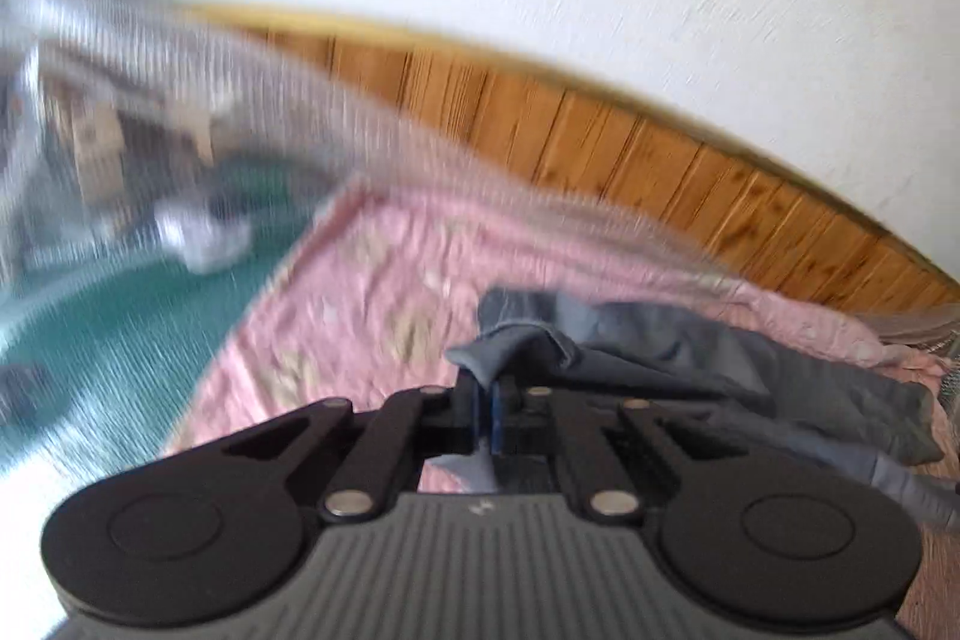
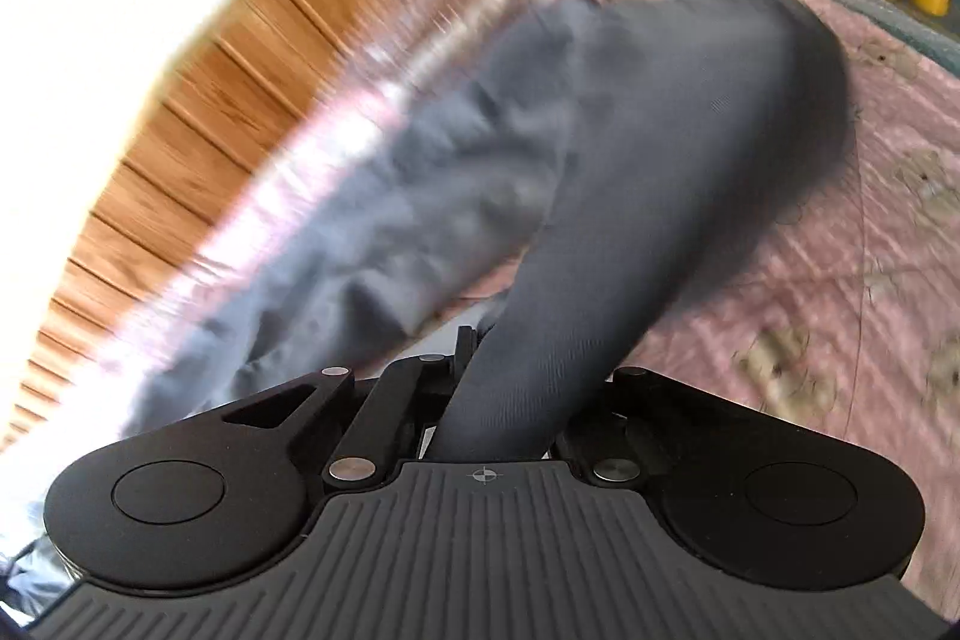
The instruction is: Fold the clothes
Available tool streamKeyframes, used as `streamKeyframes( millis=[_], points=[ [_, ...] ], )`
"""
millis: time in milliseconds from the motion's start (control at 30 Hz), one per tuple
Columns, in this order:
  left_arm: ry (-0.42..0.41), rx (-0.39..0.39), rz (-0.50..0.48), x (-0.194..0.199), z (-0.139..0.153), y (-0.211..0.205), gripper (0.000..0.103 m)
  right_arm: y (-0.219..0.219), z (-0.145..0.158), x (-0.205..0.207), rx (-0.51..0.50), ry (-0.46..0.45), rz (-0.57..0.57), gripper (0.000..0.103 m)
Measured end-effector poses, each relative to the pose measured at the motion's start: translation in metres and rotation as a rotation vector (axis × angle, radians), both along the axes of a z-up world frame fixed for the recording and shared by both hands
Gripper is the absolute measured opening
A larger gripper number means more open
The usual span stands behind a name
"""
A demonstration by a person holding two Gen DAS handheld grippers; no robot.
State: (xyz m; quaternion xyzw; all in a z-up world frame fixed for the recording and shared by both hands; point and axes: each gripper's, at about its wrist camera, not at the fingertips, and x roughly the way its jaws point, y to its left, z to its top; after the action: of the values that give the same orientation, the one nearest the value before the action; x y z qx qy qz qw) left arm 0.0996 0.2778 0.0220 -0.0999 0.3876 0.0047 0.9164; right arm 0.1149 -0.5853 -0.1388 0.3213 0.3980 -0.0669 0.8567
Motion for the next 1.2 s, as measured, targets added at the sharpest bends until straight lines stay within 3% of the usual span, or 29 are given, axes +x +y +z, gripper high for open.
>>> streamKeyframes(
  millis=[33, 100, 200, 267, 300, 333, 367, 467, 633, 700, 767, 867, 1033, 1133, 1200],
  points=[
    [0.005, 0.036, -0.015, -0.005, 0.007, 0.006, 0.004, 0.008, 0.000, -0.013, 0.012, 0.003, 0.004, 0.000],
    [0.088, 0.087, -0.014, -0.013, -0.010, 0.024, 0.005, 0.028, -0.014, -0.035, 0.030, 0.054, 0.018, 0.000],
    [0.311, 0.032, 0.008, -0.024, -0.089, 0.052, 0.009, 0.053, -0.055, -0.068, -0.021, 0.169, -0.004, 0.002],
    [0.501, 0.043, 0.047, -0.040, -0.154, 0.056, 0.012, 0.059, -0.074, -0.086, -0.070, 0.240, -0.050, 0.017],
    [0.563, 0.058, 0.078, -0.052, -0.178, 0.060, 0.012, 0.057, -0.078, -0.094, -0.077, 0.266, -0.073, 0.020],
    [0.584, 0.048, 0.122, -0.066, -0.193, 0.066, 0.013, 0.054, -0.077, -0.101, -0.083, 0.279, -0.097, 0.032],
    [0.572, 0.013, 0.172, -0.079, -0.198, 0.074, 0.015, 0.051, -0.070, -0.107, -0.091, 0.277, -0.123, 0.041],
    [0.501, -0.106, 0.308, -0.113, -0.200, 0.097, 0.027, 0.036, -0.051, -0.133, -0.097, 0.244, -0.168, 0.051],
    [0.394, -0.241, 0.411, -0.136, -0.181, 0.124, 0.032, 0.011, -0.027, -0.149, -0.109, 0.223, -0.324, 0.069],
    [0.354, -0.284, 0.387, -0.129, -0.170, 0.118, 0.038, 0.003, -0.027, -0.148, -0.102, 0.242, -0.388, 0.071],
    [0.322, -0.322, 0.348, -0.119, -0.163, 0.101, 0.052, -0.007, -0.030, -0.152, -0.051, 0.266, -0.453, 0.073],
    [0.284, -0.384, 0.328, -0.105, -0.157, 0.075, 0.054, -0.019, -0.037, -0.161, 0.028, 0.290, -0.537, 0.075],
    [0.237, -0.505, 0.352, -0.083, -0.156, 0.052, 0.060, -0.026, -0.049, -0.178, 0.046, 0.316, -0.548, 0.074],
    [0.314, -0.483, 0.347, -0.064, -0.171, 0.040, 0.061, -0.030, -0.059, -0.178, 0.066, 0.309, -0.527, 0.059],
    [0.375, -0.461, 0.376, -0.048, -0.187, 0.036, 0.060, -0.032, -0.065, -0.173, 0.069, 0.308, -0.493, 0.040]
  ],
)
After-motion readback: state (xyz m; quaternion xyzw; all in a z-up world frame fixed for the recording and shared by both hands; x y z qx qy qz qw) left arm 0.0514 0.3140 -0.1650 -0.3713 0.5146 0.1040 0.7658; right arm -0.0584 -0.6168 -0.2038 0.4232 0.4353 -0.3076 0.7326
